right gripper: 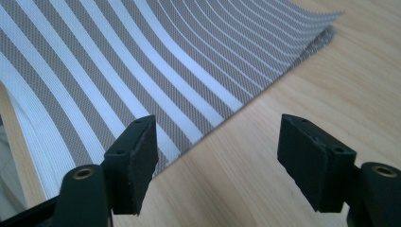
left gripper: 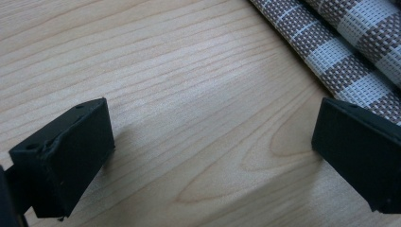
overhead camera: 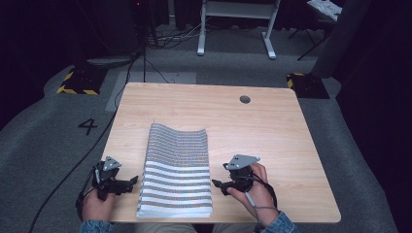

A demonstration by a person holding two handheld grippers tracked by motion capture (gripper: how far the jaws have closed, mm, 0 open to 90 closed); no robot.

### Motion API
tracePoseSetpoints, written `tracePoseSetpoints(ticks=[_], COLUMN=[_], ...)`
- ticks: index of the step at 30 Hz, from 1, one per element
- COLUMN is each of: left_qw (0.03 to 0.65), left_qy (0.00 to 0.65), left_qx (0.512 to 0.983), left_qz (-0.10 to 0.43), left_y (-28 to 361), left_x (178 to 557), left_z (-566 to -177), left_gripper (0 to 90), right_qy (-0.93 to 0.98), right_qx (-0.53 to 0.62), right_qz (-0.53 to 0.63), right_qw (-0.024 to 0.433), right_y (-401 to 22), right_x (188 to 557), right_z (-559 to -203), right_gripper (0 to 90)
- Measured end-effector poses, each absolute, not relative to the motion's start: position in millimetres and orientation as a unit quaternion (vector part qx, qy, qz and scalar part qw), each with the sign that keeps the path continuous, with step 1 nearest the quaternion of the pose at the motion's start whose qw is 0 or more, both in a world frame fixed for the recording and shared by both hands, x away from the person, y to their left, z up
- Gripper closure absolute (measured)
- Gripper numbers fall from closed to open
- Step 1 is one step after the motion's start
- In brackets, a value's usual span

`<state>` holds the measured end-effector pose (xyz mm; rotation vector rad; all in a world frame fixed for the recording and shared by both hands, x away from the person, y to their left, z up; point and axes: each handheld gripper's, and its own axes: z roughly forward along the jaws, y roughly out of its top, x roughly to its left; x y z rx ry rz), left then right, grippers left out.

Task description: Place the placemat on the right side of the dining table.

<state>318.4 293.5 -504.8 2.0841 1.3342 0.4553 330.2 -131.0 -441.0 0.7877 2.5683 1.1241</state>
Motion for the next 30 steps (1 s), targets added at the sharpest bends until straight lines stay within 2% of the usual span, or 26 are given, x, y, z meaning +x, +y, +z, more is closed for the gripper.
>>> tracePoseSetpoints(ticks=[15, 21, 30], left_qw=[0.304, 0.302, 0.302], left_qy=[0.520, 0.521, 0.518], left_qx=[0.777, 0.777, 0.780], left_qz=[0.180, 0.182, 0.179], left_y=[292.7, 292.7, 292.9], left_x=[313.6, 313.5, 314.5], left_z=[-505.2, -505.0, -504.7], left_gripper=[0.1, 0.1, 0.0], right_qy=[0.885, 0.884, 0.896], right_qx=[0.213, 0.207, 0.184], right_qz=[0.407, 0.416, 0.399], right_qw=[0.077, 0.056, 0.060], right_y=[-64.9, -28.6, 35.1], right_x=[355.2, 365.3, 367.8], right_z=[-408.2, -408.7, -419.0], right_gripper=[28.1, 24.9, 21.7])
